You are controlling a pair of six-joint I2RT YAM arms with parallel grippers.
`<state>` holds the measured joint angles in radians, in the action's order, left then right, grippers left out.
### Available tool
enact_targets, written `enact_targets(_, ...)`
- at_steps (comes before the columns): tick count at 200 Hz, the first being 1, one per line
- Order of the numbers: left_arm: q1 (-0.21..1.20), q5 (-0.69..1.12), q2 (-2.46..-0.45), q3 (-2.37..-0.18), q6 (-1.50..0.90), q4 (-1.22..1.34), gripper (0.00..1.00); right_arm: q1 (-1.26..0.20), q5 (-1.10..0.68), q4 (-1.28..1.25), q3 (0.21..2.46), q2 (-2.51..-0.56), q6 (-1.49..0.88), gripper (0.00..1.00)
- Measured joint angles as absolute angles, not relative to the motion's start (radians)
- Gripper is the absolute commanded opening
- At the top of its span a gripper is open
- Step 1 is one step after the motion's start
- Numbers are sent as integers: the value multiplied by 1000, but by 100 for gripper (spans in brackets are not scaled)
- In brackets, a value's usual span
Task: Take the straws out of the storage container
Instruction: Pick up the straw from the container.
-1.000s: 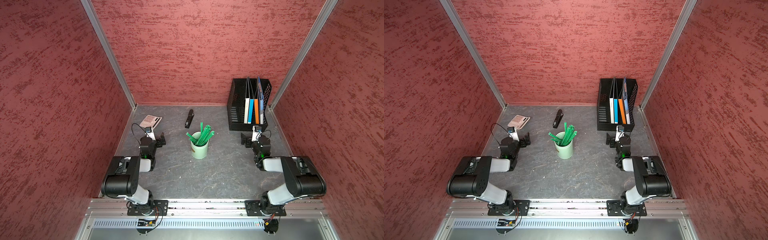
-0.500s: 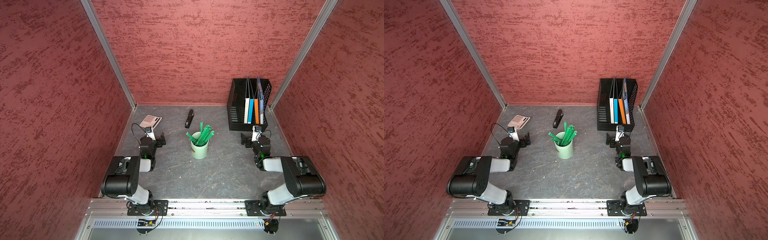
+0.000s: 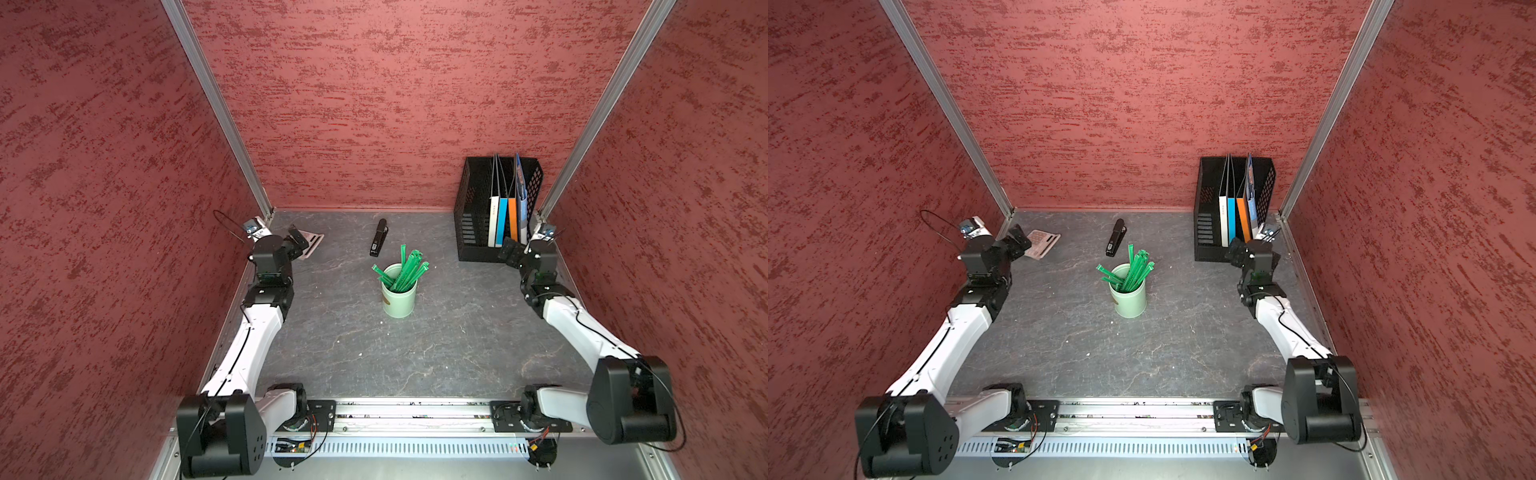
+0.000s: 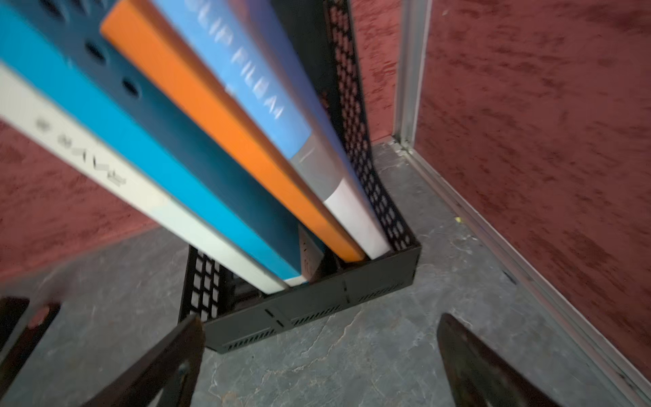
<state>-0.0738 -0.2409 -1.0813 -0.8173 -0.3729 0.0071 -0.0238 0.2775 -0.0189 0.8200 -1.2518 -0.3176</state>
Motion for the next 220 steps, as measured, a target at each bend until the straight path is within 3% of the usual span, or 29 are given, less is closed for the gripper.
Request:
enact_targets(53, 81, -131, -962, -788, -408, -158, 100, -101, 275, 467, 855, -1116, -477, 99)
enact_targets(85, 155, -123, -941, -780, -419, -186, 100, -345, 332, 620, 865, -947, -530, 99)
enact_targets(109, 183, -103, -952, -779, -434, -196, 100, -538, 370, 649, 875, -924, -554, 99)
enact_targets(121, 205, -93, -963, -779, -438, -195, 100, -628, 395, 650, 881, -952, -561, 91)
enact_targets(147, 249, -75, -988, -774, -439, -194, 100, -798, 423, 611, 891, -1065, -567, 58)
enact_targets(165, 262, -57, -996, -773, -441, -191, 100, -850, 412, 537, 887, -1125, -562, 44)
enact_targets(220, 275, -34, -972, -747, -442, -149, 100, -857, 322, 233, 817, -1166, -533, 41)
